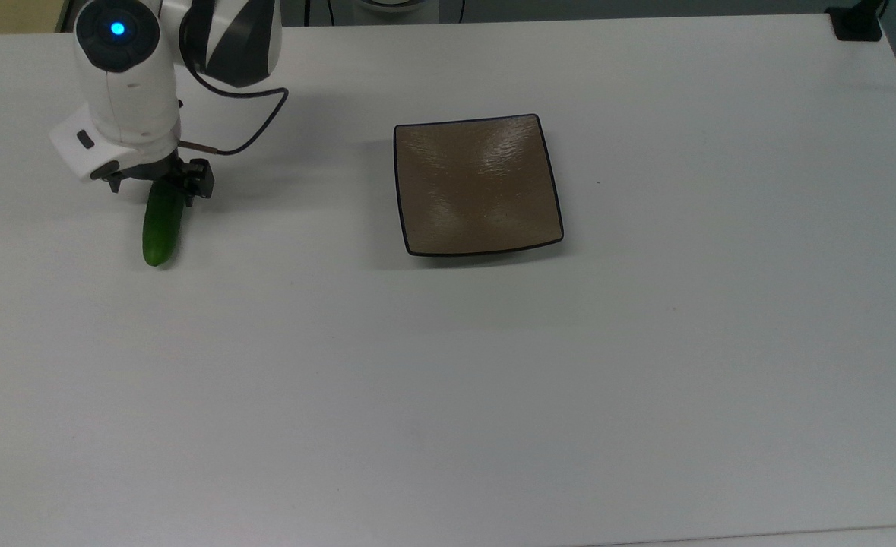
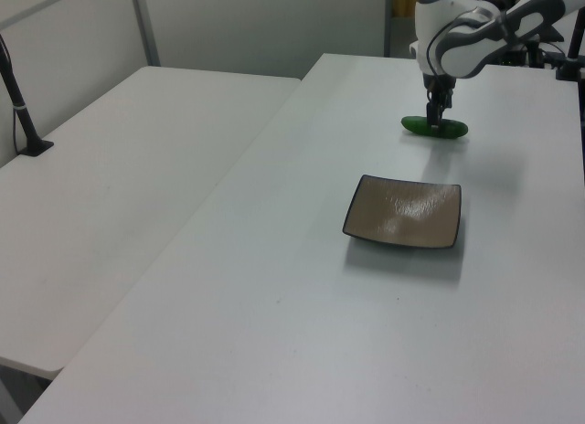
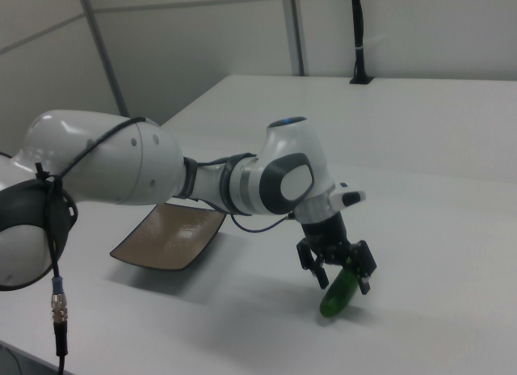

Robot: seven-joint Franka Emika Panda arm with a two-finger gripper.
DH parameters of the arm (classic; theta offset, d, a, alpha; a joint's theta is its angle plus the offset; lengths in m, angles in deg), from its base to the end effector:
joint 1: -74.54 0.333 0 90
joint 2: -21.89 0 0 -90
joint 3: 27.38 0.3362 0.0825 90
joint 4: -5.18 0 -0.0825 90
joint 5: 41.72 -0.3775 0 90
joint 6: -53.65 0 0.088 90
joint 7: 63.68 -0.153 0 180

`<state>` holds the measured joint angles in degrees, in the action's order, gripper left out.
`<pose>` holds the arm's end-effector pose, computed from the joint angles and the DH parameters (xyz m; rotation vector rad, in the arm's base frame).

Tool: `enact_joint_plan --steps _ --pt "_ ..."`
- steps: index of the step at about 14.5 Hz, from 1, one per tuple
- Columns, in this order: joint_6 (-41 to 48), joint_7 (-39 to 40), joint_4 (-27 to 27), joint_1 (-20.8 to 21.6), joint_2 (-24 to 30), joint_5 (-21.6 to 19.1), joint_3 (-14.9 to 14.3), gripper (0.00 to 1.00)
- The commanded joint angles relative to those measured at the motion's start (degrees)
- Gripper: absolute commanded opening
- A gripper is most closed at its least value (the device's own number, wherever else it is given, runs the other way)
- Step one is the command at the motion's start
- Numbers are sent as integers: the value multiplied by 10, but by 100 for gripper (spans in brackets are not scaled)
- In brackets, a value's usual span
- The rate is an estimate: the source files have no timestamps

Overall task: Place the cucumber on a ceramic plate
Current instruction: 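Lower the gripper onto the cucumber and close it around the middle, then lift the cucumber and carry it over the brown square plate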

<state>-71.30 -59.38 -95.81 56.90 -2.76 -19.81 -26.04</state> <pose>0.6247 -0.2130 0.3014 2.8451 0.0157 -0.0929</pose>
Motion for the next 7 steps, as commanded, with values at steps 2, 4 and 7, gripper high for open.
enact_joint_plan --steps 2,4,7 --pt "-13 4 -3 -1 -5 24 -1 79" --pt "-13 4 -3 -2 -7 25 -1 47" --pt "-13 4 -3 -2 -7 25 -1 36"
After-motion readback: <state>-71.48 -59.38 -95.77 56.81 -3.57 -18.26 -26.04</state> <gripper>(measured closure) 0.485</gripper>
